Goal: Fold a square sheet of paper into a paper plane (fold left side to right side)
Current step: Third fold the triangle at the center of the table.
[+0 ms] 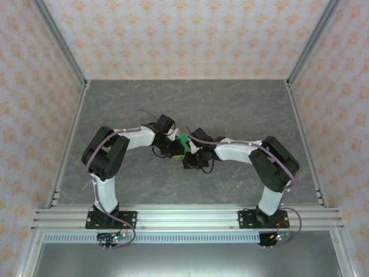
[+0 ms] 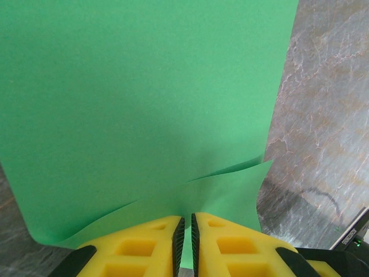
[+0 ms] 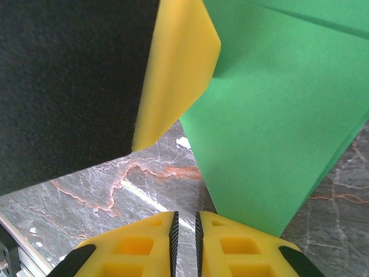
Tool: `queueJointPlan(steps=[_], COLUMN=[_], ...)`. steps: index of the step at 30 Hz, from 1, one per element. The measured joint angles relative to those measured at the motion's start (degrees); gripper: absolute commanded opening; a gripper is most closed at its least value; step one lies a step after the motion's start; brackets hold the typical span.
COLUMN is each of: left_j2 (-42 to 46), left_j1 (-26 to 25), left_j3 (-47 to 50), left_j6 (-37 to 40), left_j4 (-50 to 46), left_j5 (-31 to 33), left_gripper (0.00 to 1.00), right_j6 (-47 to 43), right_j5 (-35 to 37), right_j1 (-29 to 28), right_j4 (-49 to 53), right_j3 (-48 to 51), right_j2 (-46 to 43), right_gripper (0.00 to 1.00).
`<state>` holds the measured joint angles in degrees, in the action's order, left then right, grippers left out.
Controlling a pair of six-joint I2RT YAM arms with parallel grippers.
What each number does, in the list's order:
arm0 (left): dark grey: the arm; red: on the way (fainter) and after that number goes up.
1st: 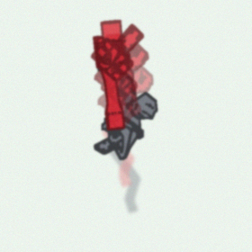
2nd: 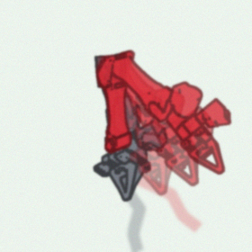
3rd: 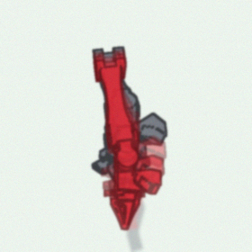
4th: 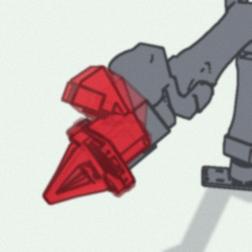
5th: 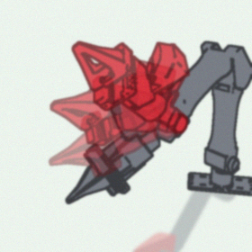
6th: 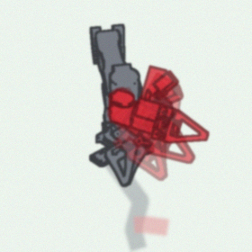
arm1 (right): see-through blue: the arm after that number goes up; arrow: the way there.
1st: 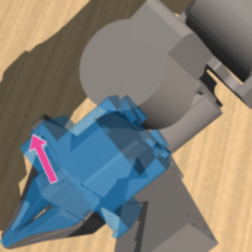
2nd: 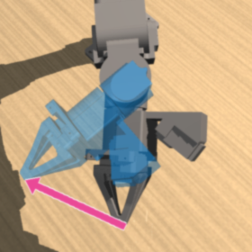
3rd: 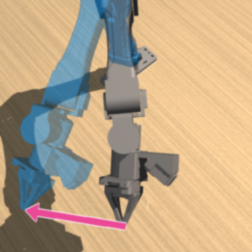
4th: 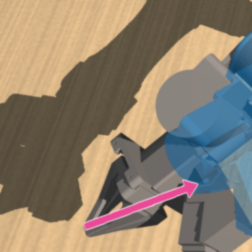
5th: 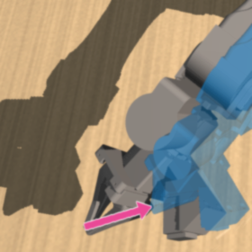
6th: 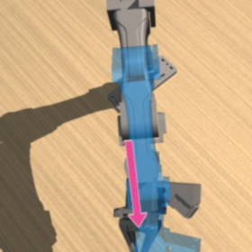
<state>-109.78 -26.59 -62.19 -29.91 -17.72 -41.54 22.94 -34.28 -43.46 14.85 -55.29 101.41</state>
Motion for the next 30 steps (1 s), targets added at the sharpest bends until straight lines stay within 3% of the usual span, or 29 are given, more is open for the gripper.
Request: queueJointPlan(steps=[16, 22, 30], left_j2=[0.0, 0.0, 0.0], left_j1=[0.0, 0.0, 0.0], left_j3=[0.0, 0.0, -0.02], left_j6=[0.0, 0.0, 0.02], left_j4=[-0.02, 0.0, -0.02], left_j5=[0.0, 0.0, 0.0], left_gripper=[0.18, 0.18, 0.18], right_j6=[2.01, 2.75, 3.91], right_j5=[-0.28, -0.22, -0.04], right_j1=[0.42, 0.48, 0.52], right_j4=[-2.97, -2.99, -3.34], right_j3=[1.73, 2.21, 2.21], right_j2=[-0.13, -4.85, -5.9], right_gripper=[0.17, 0.09, 0.07])
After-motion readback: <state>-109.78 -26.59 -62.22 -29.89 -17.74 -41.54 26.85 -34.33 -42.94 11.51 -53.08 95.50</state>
